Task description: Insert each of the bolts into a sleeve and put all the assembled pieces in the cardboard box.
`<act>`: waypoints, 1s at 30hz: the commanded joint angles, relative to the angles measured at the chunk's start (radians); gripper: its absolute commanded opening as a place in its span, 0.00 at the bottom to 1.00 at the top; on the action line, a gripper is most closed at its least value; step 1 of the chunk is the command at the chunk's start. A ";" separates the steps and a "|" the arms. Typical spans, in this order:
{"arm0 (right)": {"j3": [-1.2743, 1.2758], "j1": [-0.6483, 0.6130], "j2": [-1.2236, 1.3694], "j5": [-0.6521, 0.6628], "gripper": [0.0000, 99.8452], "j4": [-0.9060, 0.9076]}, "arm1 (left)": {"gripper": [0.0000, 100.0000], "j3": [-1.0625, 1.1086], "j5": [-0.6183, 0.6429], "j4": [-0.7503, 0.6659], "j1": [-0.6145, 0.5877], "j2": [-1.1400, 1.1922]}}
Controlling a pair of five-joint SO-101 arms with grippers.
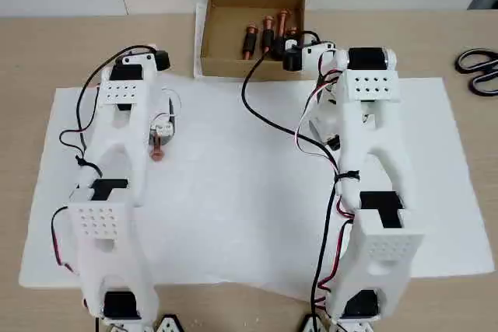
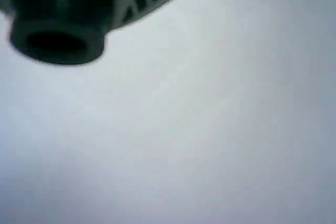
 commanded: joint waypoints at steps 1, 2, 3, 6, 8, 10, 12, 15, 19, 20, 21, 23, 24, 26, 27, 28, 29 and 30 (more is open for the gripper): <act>-0.055 0.008 -0.012 -0.008 0.00 0.015 | 0.01 -0.062 -0.032 0.071 0.038 -0.110; -0.055 0.008 -0.012 -0.008 0.00 0.015 | 0.01 -0.077 -0.055 0.092 0.054 -0.129; -0.055 0.008 -0.012 -0.008 0.00 0.013 | 0.01 -0.091 -0.078 0.112 0.068 -0.147; -0.055 0.008 -0.012 -0.009 0.00 0.013 | 0.01 -0.119 -0.150 0.157 0.106 -0.196; -0.055 0.008 -0.012 -0.009 0.00 0.015 | 0.01 -0.122 -0.227 0.166 0.120 -0.232; -0.055 0.008 -0.012 -0.009 0.00 0.015 | 0.01 -0.122 -0.342 0.166 0.121 -0.267; -0.055 0.010 -0.012 -0.009 0.00 0.015 | 0.01 -0.124 -0.476 0.163 0.115 -0.290; -0.055 0.010 -0.012 -0.009 0.00 0.015 | 0.01 -0.122 -0.704 0.161 0.089 -0.305; -0.055 0.010 -0.012 -0.009 0.00 0.016 | 0.01 -0.120 -1.048 0.161 0.052 -0.305; -0.055 0.010 -0.012 -0.009 0.00 0.016 | 0.01 -0.120 -1.120 0.161 0.048 -0.305; -0.055 0.010 -0.012 -0.009 0.00 0.016 | 0.01 -0.119 -1.181 0.163 0.046 -0.304; -0.055 0.010 -0.012 -0.009 0.00 0.016 | 0.01 -0.096 -1.277 0.164 0.048 -0.299; -0.055 0.010 -0.012 -0.009 0.00 0.016 | 0.01 -0.081 -1.324 0.164 0.051 -0.295; -0.055 0.010 -0.012 -0.009 0.00 0.016 | 0.01 -0.048 -1.415 0.161 0.057 -0.282; -0.055 0.010 -0.012 -0.009 0.00 0.016 | 0.01 -0.035 -1.465 0.160 0.068 -0.272; -0.055 0.010 -0.012 -0.009 0.00 0.016 | 0.01 -0.024 -1.511 0.160 0.075 -0.256; -0.055 0.010 -0.012 -0.008 0.00 0.016 | 0.01 -0.016 -1.545 0.160 0.081 -0.244; -0.055 0.010 -0.012 -0.008 0.00 0.016 | 0.01 -0.015 -1.571 0.160 0.089 -0.229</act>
